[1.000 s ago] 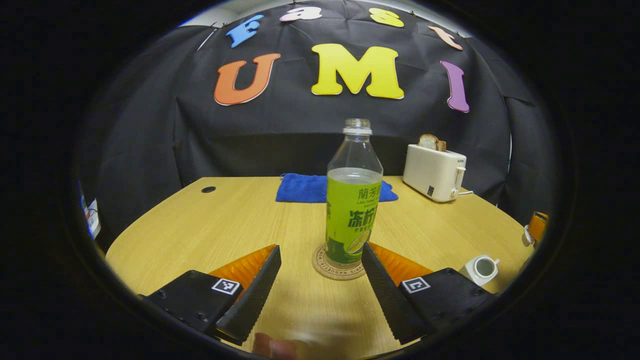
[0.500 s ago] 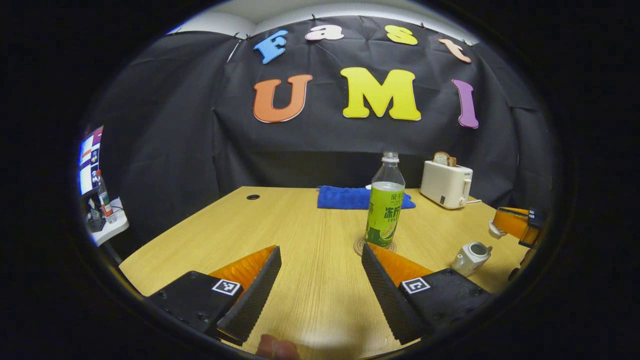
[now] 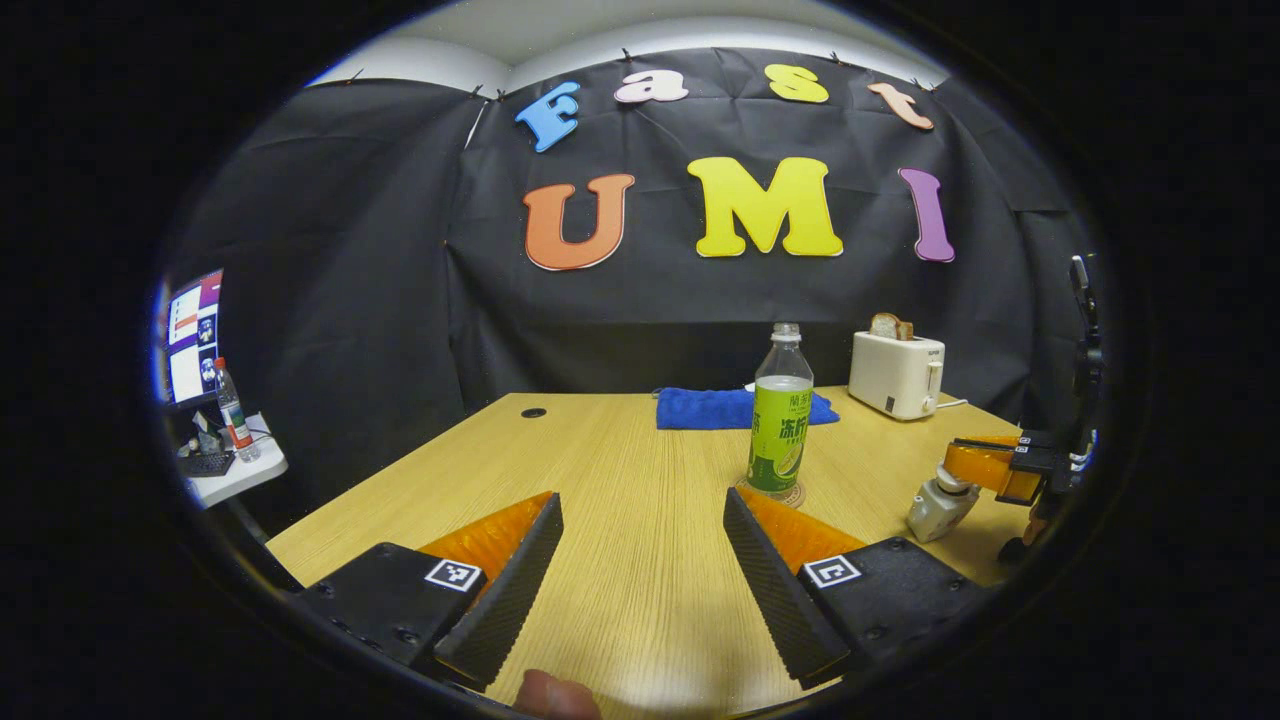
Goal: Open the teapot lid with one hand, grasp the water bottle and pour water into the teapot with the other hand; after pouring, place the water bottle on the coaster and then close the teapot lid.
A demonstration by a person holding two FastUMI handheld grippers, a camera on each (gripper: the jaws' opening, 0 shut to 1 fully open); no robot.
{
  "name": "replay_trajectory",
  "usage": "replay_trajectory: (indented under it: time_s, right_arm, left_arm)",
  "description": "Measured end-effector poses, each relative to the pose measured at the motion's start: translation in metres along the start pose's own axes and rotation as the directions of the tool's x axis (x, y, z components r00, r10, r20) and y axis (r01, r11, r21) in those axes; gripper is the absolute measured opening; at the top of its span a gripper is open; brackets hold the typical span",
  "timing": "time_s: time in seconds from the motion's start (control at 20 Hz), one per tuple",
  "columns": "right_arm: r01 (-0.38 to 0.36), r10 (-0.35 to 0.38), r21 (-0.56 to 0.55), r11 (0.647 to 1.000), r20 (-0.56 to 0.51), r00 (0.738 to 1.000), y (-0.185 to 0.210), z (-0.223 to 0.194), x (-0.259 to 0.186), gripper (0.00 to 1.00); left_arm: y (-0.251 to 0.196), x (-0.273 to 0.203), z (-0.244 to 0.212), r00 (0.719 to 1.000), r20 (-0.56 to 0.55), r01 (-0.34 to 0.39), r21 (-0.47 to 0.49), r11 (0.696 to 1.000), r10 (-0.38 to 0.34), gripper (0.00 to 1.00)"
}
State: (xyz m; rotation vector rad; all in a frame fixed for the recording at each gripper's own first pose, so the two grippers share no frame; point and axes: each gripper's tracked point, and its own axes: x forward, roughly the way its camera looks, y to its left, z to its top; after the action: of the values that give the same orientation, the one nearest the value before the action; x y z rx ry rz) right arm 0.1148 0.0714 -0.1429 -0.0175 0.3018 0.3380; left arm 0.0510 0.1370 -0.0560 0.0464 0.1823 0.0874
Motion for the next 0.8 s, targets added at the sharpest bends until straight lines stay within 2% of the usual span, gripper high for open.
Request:
replay_trajectory:
  time_s: [0.7,0.8]
  right_arm:
    - [0.021,-0.021,0.012,1.000,0.001,1.000,-0.002,-0.013,-0.006,0.00]
    - [0.026,-0.027,0.008,1.000,0.025,0.999,-0.004,-0.005,-0.009,0.06]
  left_arm:
    - [-0.007,-0.002,0.004,1.000,0.009,0.012,0.012,1.000,-0.013,1.00]
    - [-0.009,-0.005,0.006,1.000,0.012,0.014,0.012,1.000,-0.014,1.00]
